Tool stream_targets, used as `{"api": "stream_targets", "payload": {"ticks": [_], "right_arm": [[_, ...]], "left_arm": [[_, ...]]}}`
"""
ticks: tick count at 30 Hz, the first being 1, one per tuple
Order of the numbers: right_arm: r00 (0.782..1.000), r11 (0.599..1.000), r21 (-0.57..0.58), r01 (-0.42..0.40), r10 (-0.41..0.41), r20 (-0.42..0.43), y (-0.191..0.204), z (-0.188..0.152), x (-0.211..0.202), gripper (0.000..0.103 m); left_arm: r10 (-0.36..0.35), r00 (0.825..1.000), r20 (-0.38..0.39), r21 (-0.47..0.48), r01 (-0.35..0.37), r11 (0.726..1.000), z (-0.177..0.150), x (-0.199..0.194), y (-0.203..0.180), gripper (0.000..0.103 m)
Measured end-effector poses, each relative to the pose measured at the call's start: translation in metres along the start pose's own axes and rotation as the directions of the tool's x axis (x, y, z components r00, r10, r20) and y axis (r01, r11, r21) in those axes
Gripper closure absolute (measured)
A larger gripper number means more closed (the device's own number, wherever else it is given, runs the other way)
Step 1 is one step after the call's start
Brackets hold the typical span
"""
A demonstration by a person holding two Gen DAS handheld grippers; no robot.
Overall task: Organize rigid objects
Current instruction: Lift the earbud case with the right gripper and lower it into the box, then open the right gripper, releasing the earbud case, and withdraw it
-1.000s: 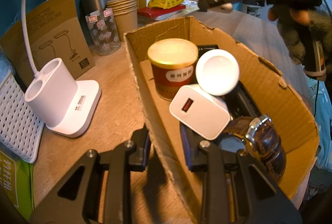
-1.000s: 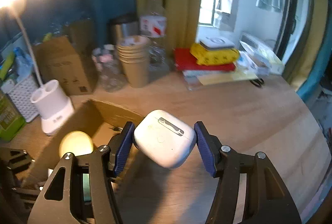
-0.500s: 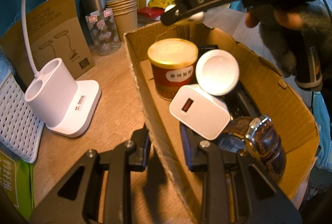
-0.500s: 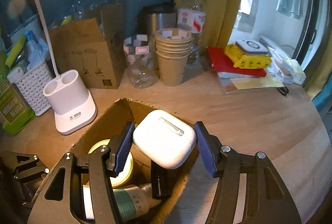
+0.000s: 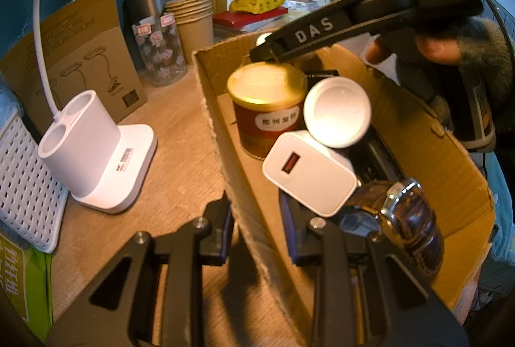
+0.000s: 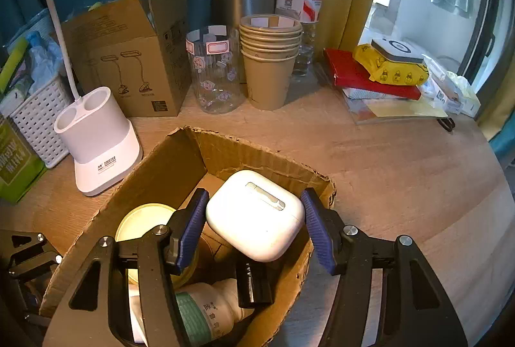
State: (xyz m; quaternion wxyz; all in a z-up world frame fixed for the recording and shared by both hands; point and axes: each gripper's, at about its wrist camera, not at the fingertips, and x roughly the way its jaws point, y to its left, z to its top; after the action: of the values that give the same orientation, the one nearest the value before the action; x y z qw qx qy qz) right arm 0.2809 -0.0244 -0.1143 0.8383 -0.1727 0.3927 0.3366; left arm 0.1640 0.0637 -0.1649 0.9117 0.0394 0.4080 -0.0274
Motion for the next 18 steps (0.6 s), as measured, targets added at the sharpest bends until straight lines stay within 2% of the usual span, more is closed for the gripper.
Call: {"api": "stream_targets", "payload": {"ticks": [18], "right_arm": [[1.0, 1.0, 0.014, -0.008, 0.008, 0.02, -0.002, -0.006, -0.02, 0.035]], "left_arm": [[0.002, 1.0, 0.0, 0.002, -0.002, 1.0, 0.001, -0.001, 0.0, 0.075]]}}
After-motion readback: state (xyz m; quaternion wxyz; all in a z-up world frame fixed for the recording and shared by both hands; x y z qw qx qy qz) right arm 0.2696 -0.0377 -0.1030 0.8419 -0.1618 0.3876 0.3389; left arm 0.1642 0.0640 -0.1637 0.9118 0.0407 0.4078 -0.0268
